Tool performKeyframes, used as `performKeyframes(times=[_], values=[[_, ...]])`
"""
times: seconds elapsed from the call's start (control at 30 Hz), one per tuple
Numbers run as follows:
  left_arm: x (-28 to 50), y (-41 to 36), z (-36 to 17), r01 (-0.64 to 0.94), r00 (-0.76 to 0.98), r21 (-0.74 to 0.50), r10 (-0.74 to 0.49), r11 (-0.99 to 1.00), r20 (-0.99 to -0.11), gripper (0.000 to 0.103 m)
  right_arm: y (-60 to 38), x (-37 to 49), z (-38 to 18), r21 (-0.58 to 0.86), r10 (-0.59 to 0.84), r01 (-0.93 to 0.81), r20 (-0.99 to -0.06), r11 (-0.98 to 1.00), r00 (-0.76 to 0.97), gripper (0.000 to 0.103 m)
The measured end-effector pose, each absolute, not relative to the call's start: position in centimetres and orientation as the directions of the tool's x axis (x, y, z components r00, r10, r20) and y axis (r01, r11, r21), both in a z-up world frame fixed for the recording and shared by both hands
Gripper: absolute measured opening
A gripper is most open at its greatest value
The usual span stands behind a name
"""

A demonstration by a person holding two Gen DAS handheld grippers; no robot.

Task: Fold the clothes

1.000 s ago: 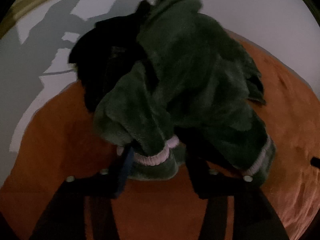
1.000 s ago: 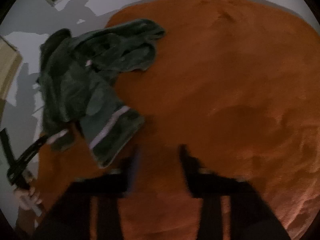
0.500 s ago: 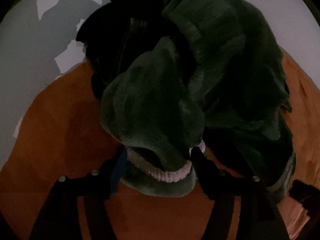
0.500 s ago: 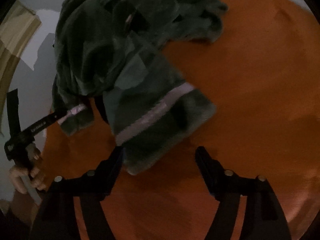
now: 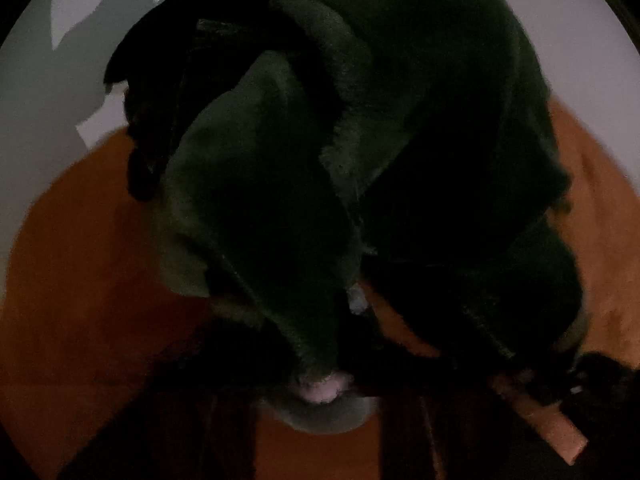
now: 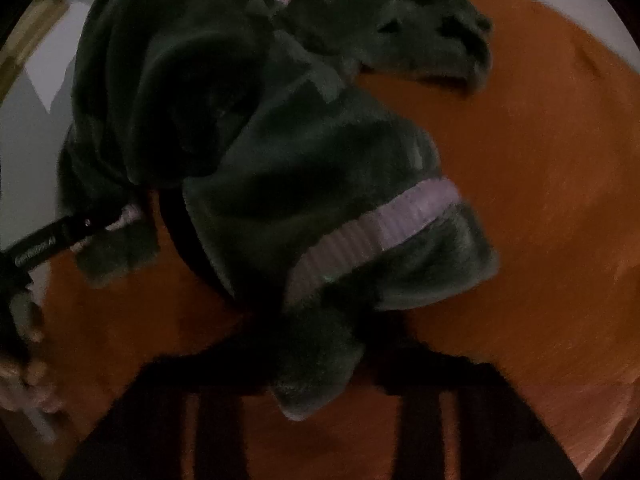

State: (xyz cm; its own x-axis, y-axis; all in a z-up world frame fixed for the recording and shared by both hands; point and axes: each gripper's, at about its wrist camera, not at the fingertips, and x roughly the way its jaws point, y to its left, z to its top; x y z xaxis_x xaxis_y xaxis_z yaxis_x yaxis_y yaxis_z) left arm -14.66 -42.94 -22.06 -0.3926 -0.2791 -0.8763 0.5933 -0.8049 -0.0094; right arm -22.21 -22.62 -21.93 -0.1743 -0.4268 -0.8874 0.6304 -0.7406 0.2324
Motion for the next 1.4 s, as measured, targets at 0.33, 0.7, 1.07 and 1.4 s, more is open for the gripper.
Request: performKeyframes(times=[0.33,0.7,1.07,1.4], values=[[-12.5,-36.8,-17.2,0.513,-0.521,-0.004,-0.308,-0.858,-0.796,0.012,-20.0,-20.7,-17.5,0.084,-0.384,0.607,-0.840,-0.790,-0.383,0.010],[-5.9,-24.3,-14.2,0.227,-0.652,-0.117,-0.062,-0.967,-0.756,0.012,-2.7,-23.2,-12.6,0.026,-0.257,0.431,-0.836,-0.902,-0.486,0.009],[-1.1,-12.7,-16.2,-0.083,-0.550,-0.213,0.223,-0.974,-0.805,0.023,18.4,-23.2,-11.8,-0.035,-0.065,0.207,-0.886,-0.978,-0.459,0.009],[-1.9,-15.8,-14.0,0.101,-0.584,-0.261,0.156,-0.960,-0.797,0.052,24.8,-23.3,-10.8,-0.043,-0.041,0.202,-0.917,-0.979,-0.397,0.034]])
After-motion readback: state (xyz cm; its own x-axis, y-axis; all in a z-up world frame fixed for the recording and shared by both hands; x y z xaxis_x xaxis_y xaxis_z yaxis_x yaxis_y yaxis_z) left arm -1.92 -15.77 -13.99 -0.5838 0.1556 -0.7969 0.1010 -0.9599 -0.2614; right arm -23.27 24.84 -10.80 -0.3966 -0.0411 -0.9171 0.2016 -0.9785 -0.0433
